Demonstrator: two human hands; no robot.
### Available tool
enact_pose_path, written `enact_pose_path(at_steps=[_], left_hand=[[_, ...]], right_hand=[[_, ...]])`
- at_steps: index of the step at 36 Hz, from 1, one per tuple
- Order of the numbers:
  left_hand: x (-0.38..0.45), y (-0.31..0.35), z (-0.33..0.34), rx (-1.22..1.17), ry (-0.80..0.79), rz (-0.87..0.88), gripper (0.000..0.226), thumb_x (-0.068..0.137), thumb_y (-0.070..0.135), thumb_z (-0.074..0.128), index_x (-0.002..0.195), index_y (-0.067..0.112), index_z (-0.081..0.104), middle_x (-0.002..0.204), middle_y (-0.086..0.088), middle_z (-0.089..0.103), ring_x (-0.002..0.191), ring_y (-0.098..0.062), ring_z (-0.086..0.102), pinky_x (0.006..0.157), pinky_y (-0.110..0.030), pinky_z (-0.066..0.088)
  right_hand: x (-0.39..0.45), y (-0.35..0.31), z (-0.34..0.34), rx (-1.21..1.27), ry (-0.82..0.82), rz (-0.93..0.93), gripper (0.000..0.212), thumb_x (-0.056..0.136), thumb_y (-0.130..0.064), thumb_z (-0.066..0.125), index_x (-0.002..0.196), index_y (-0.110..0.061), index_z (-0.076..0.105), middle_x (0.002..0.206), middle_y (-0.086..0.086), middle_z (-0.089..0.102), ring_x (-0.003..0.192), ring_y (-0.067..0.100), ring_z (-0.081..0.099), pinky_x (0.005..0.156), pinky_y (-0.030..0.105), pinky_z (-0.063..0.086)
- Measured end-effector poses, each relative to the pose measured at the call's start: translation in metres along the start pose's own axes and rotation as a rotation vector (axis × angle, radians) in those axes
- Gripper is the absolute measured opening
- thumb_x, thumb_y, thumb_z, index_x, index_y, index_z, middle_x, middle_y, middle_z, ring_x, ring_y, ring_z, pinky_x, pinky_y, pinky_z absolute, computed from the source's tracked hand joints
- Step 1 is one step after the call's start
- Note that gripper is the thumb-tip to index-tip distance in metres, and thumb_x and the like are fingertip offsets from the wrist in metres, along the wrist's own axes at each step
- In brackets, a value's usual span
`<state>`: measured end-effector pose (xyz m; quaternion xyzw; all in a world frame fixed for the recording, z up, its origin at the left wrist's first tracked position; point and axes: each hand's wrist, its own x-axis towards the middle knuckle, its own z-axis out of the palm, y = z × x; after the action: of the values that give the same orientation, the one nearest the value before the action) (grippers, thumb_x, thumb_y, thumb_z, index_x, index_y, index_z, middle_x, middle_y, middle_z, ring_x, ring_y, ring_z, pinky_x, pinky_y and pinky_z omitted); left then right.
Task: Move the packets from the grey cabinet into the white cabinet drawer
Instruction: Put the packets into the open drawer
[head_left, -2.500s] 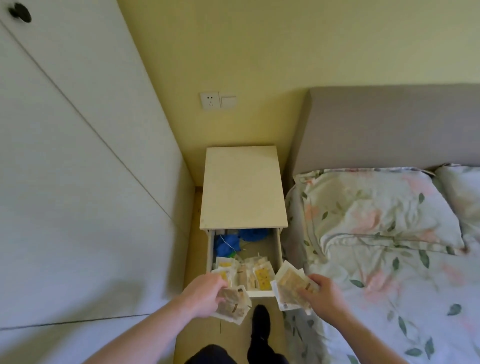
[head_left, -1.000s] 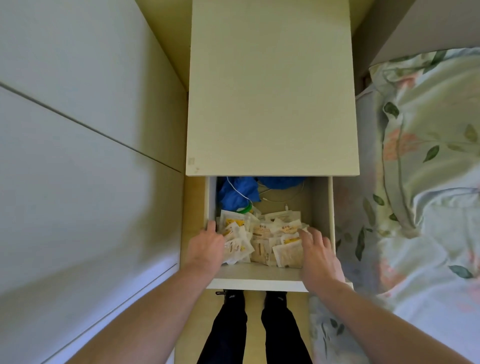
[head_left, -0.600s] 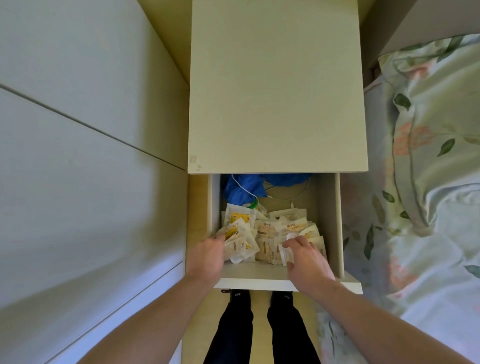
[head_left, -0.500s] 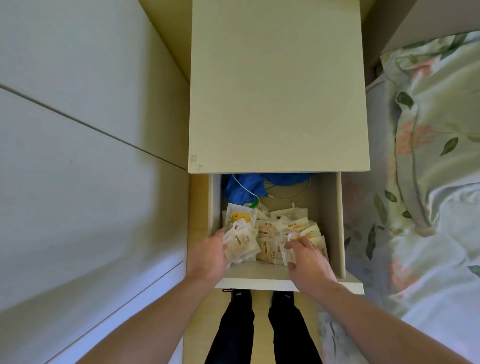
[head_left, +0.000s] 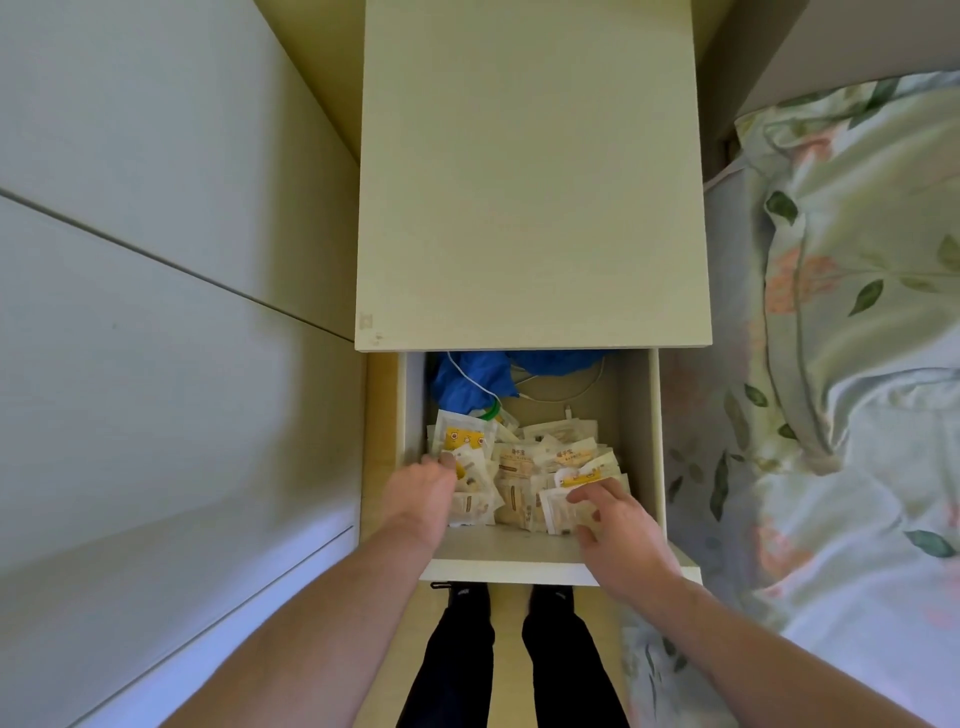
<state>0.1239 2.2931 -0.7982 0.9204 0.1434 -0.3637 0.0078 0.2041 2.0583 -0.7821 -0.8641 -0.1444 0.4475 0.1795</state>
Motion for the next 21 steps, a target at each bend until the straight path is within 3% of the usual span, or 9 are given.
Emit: enact_pose_path(at_steps=[3, 9, 14, 18, 21], left_hand=[[-0.003, 0.003, -0.005, -0.002, 0.027, -0.005, 0.06, 0.089, 0.012, 0.071, 0.141, 0.01, 0.041, 0.113, -0.008, 0.06, 0.087, -0.02, 0.069, 0.073, -0.032, 0.061], [-0.028, 0.003, -0.022, -0.004, 0.012, 0.004, 0.064, 0.087, 0.007, 0.07, 0.143, 0.013, 0.041, 0.12, -0.006, 0.058, 0.088, -0.021, 0.069, 0.068, -0.031, 0.058], [-0.077, 0.01, -0.059, -0.079, -0.001, 0.018, 0.053, 0.085, 0.004, 0.066, 0.133, 0.017, 0.048, 0.124, -0.002, 0.056, 0.094, -0.022, 0.068, 0.07, -0.033, 0.056], [-0.126, 0.011, -0.097, -0.227, 0.043, 0.04, 0.042, 0.087, 0.014, 0.068, 0.125, 0.024, 0.054, 0.122, 0.005, 0.056, 0.089, -0.017, 0.065, 0.073, -0.034, 0.06], [-0.164, 0.012, -0.131, -0.279, 0.067, 0.091, 0.039, 0.089, 0.025, 0.07, 0.125, 0.026, 0.055, 0.121, 0.009, 0.055, 0.088, -0.008, 0.06, 0.07, -0.023, 0.055]], right_hand=[[-0.006, 0.0, -0.007, 0.029, 0.014, 0.007, 0.04, 0.093, -0.014, 0.057, 0.128, -0.033, 0.057, 0.138, -0.016, 0.046, 0.116, 0.01, 0.057, 0.092, 0.028, 0.053], [-0.035, -0.006, -0.028, 0.055, 0.041, 0.029, 0.042, 0.093, -0.011, 0.056, 0.129, -0.032, 0.057, 0.138, -0.017, 0.044, 0.115, 0.01, 0.057, 0.093, 0.025, 0.053], [-0.081, -0.017, -0.054, 0.07, 0.056, 0.083, 0.047, 0.091, -0.011, 0.057, 0.134, -0.029, 0.054, 0.14, -0.016, 0.044, 0.124, 0.013, 0.053, 0.102, 0.028, 0.048], [-0.132, -0.033, -0.076, 0.105, 0.096, 0.098, 0.048, 0.091, -0.014, 0.056, 0.136, -0.028, 0.052, 0.138, -0.015, 0.045, 0.123, 0.012, 0.054, 0.102, 0.028, 0.048], [-0.175, -0.048, -0.09, 0.167, 0.159, 0.12, 0.048, 0.091, -0.017, 0.055, 0.137, -0.028, 0.053, 0.137, -0.013, 0.047, 0.118, 0.013, 0.057, 0.098, 0.029, 0.051]])
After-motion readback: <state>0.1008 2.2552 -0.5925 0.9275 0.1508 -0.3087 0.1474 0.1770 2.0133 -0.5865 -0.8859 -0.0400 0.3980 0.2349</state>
